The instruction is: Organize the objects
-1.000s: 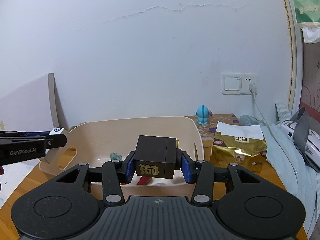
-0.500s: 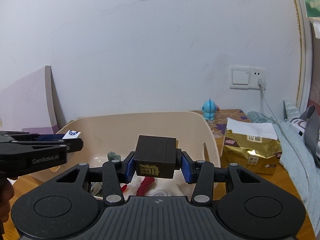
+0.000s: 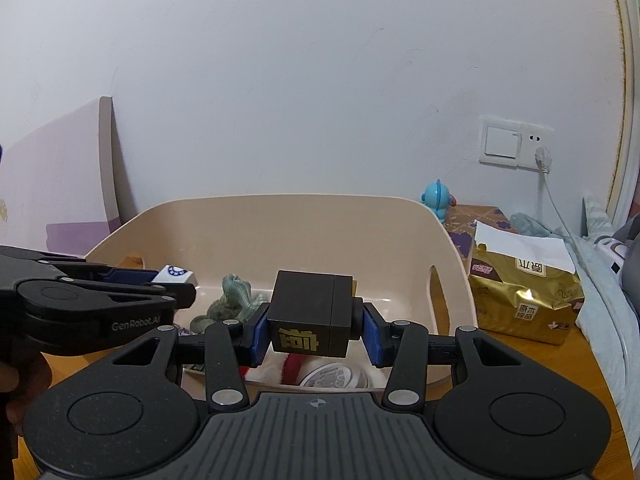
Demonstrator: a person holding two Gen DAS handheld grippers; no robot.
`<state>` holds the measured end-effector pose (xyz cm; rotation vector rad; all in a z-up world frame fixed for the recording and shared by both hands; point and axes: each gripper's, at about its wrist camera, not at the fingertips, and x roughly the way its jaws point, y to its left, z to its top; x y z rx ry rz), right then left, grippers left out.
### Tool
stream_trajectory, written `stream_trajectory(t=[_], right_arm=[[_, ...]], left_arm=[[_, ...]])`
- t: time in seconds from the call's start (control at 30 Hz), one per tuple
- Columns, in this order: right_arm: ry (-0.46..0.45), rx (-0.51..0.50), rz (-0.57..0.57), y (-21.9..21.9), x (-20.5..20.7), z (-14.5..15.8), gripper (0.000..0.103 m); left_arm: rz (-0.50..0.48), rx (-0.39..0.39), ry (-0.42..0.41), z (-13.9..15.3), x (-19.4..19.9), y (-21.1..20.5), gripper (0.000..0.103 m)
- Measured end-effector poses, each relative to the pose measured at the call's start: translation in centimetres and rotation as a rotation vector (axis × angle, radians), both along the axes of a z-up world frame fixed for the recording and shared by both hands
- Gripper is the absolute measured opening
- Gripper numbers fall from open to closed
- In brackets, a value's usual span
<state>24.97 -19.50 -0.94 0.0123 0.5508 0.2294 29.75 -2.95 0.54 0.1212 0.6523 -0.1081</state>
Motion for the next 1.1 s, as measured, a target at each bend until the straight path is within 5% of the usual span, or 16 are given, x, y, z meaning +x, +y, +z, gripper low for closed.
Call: stream_trajectory(t=[0.3, 0.5, 0.77, 0.9, 1.1], right_arm=[[0.008, -0.018, 0.009, 0.1, 0.0, 0.1, 0.05], [0.017, 0.015, 0.0, -0.5, -0.3, 0.3, 0.059], [0.017, 0.067, -0.013, -1.6, -1.2, 1.4, 0.079], [0.001, 0.064, -0.016, -1.7, -2.0, 2.1, 0.088], [-0.018, 0.064, -0.011, -1.8, -3.2, 3.0, 0.093]], left_arm=[[0.022, 0.009, 0.009, -0.1, -0.4, -0.2, 0.034], [0.033, -0.008, -0.011, 0.6, -1.0, 0.0, 0.06], [0.033, 0.002, -0.046, 1.9, -2.2, -0.3, 0.069], [0.044, 0.011, -0.059, 2.5, -2.9, -0.3, 0.084], [0.056, 0.017, -0.078, 3.4, -4.2, -0.3, 0.086]])
